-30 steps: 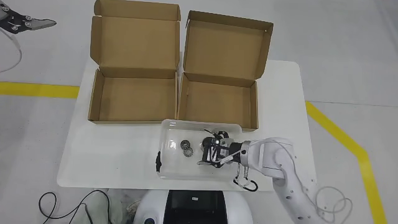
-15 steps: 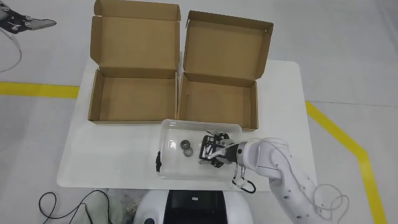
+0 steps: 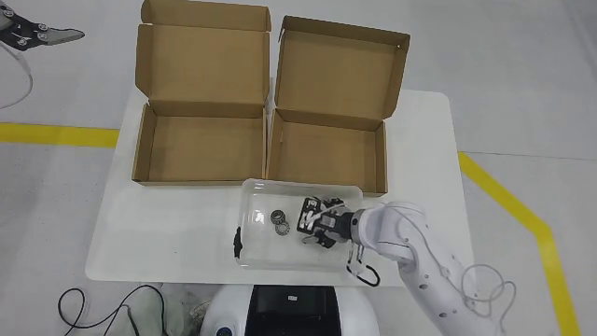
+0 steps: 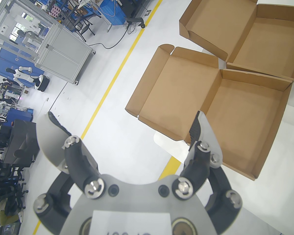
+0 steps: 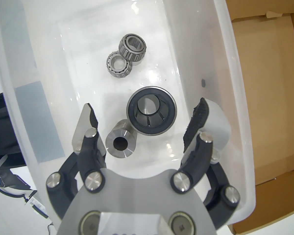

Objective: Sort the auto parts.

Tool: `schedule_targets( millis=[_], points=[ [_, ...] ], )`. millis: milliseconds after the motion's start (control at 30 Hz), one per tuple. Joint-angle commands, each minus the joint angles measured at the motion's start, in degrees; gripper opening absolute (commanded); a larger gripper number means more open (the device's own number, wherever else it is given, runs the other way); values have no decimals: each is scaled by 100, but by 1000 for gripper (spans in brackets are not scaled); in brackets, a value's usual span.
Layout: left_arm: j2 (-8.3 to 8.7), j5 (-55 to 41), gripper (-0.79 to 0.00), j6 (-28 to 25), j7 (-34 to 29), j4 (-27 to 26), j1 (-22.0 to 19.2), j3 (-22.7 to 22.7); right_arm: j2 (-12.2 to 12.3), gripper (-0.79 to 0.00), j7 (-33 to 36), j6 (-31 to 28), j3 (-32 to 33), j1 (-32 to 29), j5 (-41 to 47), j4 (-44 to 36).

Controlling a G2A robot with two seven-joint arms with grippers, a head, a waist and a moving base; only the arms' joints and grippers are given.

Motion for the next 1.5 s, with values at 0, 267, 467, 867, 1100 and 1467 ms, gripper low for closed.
schedule_targets(
  millis=[0, 267, 467, 867, 1100, 1467],
  points=[
    [0, 0, 0, 0, 0, 0, 0, 0, 1, -86, 11, 20, -38, 56, 1, 81],
    [0, 0, 0, 0, 0, 0, 0, 0, 9, -182, -128, 89, -174, 252, 4, 345],
    [0, 0, 0, 0, 0, 0, 0, 0, 10, -160, -80, 138, -295, 372, 71, 479],
    [0, 0, 0, 0, 0, 0, 0, 0, 53, -785, 14, 154, -399, 465, 206, 513],
    [0, 0, 0, 0, 0, 0, 0, 0, 99, -785, -95, 158, -366, 440, 261, 373],
    [0, 0, 0, 0, 0, 0, 0, 0, 218, -785, -1125, -23, -111, 183, 206, 7]
  ],
)
